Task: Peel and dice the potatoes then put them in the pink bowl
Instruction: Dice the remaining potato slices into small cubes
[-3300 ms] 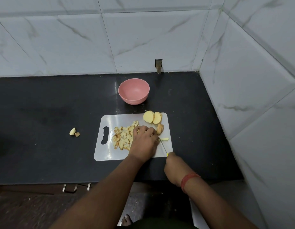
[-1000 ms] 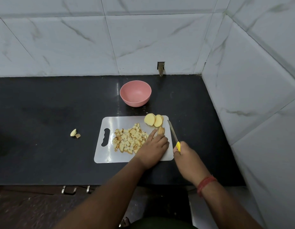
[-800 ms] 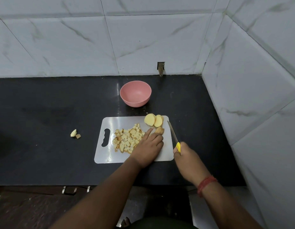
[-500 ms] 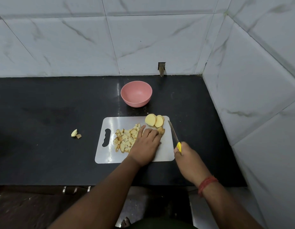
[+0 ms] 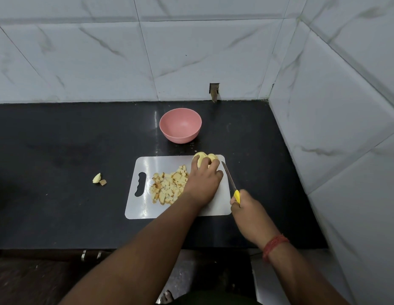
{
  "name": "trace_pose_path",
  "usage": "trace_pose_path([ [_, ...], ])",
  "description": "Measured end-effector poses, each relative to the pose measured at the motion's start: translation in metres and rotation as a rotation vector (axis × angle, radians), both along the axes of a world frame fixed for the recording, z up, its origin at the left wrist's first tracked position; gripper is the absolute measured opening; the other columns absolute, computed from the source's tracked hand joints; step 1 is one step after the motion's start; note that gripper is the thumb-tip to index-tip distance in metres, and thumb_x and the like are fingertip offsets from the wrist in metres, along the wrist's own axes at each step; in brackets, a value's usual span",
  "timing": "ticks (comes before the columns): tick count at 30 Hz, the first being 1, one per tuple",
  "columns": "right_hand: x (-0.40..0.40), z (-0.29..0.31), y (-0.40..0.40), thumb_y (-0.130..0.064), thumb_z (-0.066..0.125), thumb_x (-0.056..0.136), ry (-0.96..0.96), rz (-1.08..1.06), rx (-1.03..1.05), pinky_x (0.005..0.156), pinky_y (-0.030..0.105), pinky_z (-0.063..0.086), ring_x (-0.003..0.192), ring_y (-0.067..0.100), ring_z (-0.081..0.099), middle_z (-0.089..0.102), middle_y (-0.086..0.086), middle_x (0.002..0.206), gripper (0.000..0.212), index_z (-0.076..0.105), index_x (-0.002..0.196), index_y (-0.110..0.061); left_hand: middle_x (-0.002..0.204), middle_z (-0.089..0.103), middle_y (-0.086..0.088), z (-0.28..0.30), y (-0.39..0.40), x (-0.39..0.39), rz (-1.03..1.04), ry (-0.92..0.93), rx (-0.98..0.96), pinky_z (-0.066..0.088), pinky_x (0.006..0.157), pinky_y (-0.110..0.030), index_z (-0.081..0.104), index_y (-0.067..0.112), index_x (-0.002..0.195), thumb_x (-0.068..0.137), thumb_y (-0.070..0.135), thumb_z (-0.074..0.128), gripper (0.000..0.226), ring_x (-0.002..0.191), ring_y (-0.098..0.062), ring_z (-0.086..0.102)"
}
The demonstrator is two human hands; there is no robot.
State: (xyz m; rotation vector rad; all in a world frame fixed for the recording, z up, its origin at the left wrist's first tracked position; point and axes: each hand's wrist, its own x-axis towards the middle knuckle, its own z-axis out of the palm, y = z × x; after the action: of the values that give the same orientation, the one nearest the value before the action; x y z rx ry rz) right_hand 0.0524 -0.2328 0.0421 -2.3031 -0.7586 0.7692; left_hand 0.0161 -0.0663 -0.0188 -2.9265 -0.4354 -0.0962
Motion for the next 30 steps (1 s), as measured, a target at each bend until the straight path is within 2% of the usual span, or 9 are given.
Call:
trace_pose_path([
  [4,0.002,0.0,0.001,-0.02,0.043,0.1,-0.002,-0.005,0.004,0.05,0.029,0.029,0.057,0.014,0.038,0.044,0.001,0.069,0.021,0.038,0.081,-0.014,0.123,0.055,-0.008,-0.002,-0.002,-0.001,-0.066,-0.021,0.01,0.031,0.11,-0.059,0.07,0.018,0.108,0.093,0.018,0.063,0.017,0.116,-0.031,0.05],
  [8,0.003,0.0,0.003,-0.022,0.043,0.1,-0.021,-0.006,0.0,0.051,0.03,0.03,0.058,0.015,0.04,0.047,0.003,0.071,0.019,0.04,0.085,-0.012,0.12,0.057,-0.008,-0.006,-0.003,-0.004,-0.117,-0.044,0.001,0.033,0.108,-0.055,0.068,0.015,0.113,0.094,0.015,0.059,0.022,0.114,-0.031,0.049],
  [12,0.008,0.001,0.002,-0.023,0.042,0.1,-0.012,-0.04,0.016,0.055,0.031,0.037,0.064,0.018,0.049,0.058,0.011,0.082,0.016,0.048,0.095,-0.01,0.104,0.067,-0.002,0.001,-0.008,-0.001,-0.049,-0.192,-0.143,0.035,0.1,-0.05,0.068,0.02,0.107,0.096,0.022,0.055,0.018,0.102,-0.026,0.056],
  [15,0.012,0.0,0.001,-0.023,0.041,0.1,0.025,-0.1,0.031,0.057,0.031,0.039,0.066,0.019,0.05,0.059,0.012,0.084,0.017,0.05,0.097,-0.009,0.098,0.071,0.0,-0.001,-0.013,-0.001,-0.033,-0.231,-0.23,0.036,0.097,-0.05,0.065,0.022,0.114,0.098,0.029,0.052,0.022,0.097,-0.025,0.059],
  [19,0.014,-0.003,0.002,-0.025,0.041,0.1,0.04,-0.128,0.018,0.062,0.035,0.044,0.068,0.022,0.052,0.059,0.011,0.083,0.019,0.049,0.096,-0.008,0.104,0.069,0.001,-0.012,-0.013,-0.009,-0.043,-0.126,-0.227,0.029,0.101,-0.05,0.066,0.024,0.108,0.099,0.036,0.05,0.022,0.106,-0.024,0.056],
  [23,0.012,-0.007,0.003,-0.026,0.041,0.1,0.056,-0.113,-0.018,0.057,0.031,0.039,0.066,0.019,0.05,0.056,0.009,0.081,0.019,0.048,0.094,-0.01,0.105,0.069,0.001,-0.014,-0.012,-0.014,-0.037,-0.101,-0.219,0.027,0.102,-0.05,0.064,0.021,0.102,0.097,0.05,0.049,0.033,0.108,-0.023,0.053],
  [27,0.013,-0.014,0.003,-0.027,0.038,0.101,0.119,-0.124,-0.092,0.055,0.029,0.038,0.062,0.018,0.047,0.048,0.004,0.075,0.019,0.043,0.091,-0.013,0.124,0.058,0.0,-0.013,-0.008,-0.019,-0.035,-0.097,-0.217,0.028,0.106,-0.052,0.064,0.021,0.118,0.098,0.047,0.044,0.039,0.117,-0.023,0.047],
  [30,0.01,-0.017,0.003,-0.023,0.033,0.101,0.173,-0.124,-0.168,0.046,0.027,0.039,0.057,0.02,0.049,0.05,0.007,0.076,0.016,0.042,0.098,-0.01,0.125,0.055,0.0,-0.012,-0.006,-0.02,-0.023,-0.073,-0.243,0.025,0.108,-0.052,0.066,0.024,0.12,0.097,0.042,0.046,0.035,0.118,-0.022,0.044],
])
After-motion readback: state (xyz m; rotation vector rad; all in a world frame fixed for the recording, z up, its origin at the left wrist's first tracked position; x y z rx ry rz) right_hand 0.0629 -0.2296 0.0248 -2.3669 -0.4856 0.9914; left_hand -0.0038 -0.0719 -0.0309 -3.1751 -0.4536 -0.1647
